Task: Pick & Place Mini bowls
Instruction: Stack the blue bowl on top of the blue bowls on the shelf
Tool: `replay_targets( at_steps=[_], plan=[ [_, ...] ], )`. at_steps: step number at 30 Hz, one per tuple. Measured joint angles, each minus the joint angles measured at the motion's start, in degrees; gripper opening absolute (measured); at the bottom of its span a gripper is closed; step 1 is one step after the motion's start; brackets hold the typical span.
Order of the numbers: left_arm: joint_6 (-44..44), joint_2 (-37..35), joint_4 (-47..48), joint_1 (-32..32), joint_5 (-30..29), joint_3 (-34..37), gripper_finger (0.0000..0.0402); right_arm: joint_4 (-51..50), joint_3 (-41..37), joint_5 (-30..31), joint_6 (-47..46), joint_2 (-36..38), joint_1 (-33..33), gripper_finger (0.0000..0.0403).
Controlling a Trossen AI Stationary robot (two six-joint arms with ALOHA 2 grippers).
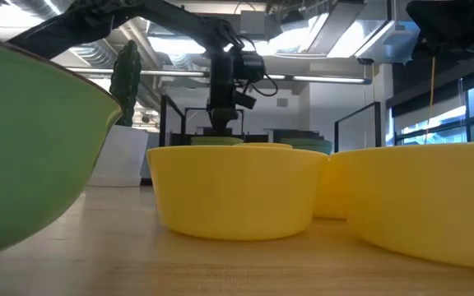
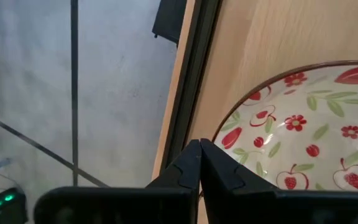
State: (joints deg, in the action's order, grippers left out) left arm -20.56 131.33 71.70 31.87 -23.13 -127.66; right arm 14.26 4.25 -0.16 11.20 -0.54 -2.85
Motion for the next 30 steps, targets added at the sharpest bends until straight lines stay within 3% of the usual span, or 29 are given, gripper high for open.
replay_targets(
  at_steps=[30],
  plan=[
    [1.2, 0.0, 3.6, -0.9, -1.2, 0.0, 0.0002, 0.0, 0.0, 0.0, -0.4, 0.0, 0.0, 0.0014]
  ],
)
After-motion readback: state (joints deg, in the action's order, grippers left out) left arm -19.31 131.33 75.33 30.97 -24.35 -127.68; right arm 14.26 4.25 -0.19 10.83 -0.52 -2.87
